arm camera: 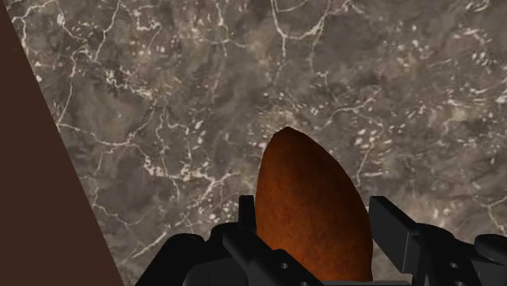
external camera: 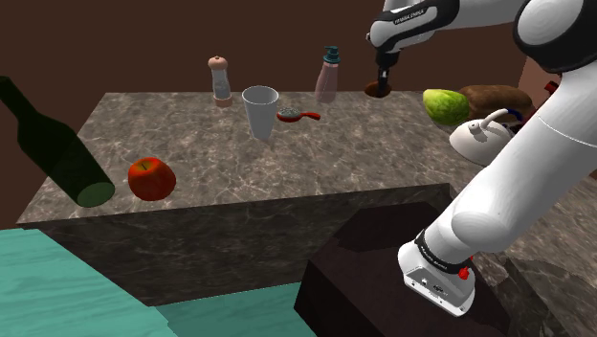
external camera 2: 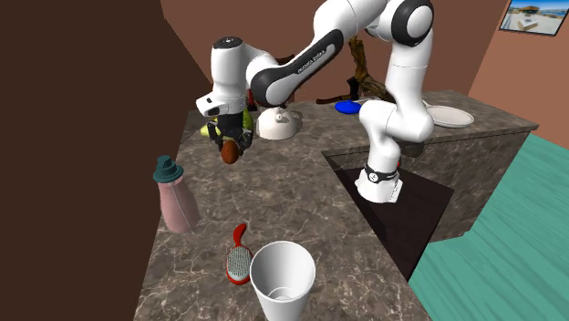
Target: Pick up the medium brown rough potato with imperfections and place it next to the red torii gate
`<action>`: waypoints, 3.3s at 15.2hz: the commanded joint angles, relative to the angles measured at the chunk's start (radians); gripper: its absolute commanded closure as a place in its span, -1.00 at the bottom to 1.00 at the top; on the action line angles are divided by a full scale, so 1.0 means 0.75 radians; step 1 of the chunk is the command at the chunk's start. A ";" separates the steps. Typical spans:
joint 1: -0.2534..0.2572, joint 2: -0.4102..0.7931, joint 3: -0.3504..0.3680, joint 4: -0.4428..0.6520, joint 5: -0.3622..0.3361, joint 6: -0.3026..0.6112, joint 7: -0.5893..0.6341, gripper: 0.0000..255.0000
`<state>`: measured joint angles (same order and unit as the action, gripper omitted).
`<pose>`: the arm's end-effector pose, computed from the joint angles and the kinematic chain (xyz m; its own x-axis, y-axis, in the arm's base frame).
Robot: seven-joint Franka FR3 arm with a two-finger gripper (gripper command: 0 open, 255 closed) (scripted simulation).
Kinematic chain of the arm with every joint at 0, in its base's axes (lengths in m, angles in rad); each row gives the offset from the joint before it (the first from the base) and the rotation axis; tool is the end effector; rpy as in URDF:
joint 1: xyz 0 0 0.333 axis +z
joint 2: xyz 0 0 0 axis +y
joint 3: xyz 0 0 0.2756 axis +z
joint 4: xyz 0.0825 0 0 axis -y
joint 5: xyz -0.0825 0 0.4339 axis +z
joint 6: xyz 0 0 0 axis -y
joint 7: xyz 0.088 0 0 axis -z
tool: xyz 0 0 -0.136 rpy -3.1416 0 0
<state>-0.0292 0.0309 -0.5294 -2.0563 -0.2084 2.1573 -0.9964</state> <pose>0.5078 -0.3329 0.3379 0.8517 0.5074 -0.1305 0.5232 -0.8374 0.1583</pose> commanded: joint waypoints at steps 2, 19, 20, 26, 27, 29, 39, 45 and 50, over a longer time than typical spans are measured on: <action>0.003 -0.026 0.002 0.029 -0.009 -0.054 -0.001 1.00; 0.015 -0.091 0.015 0.270 -0.016 -0.350 -0.033 1.00; 0.016 -0.092 0.016 0.287 -0.016 -0.368 -0.036 1.00; 0.018 -0.090 0.018 0.395 -0.008 -0.473 -0.056 1.00; 0.018 -0.088 0.018 0.415 -0.007 -0.491 -0.059 1.00; 0.018 -0.084 0.019 0.454 -0.003 -0.526 -0.067 1.00; 0.015 -0.040 0.014 0.680 0.024 -0.708 -0.113 1.00; 0.006 0.007 0.007 0.841 0.049 -0.824 -0.149 1.00; -0.006 0.004 -0.005 0.911 0.049 -0.891 -0.184 1.00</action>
<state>-0.0324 0.0491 -0.5310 -1.3627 -0.1642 1.4908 -1.1302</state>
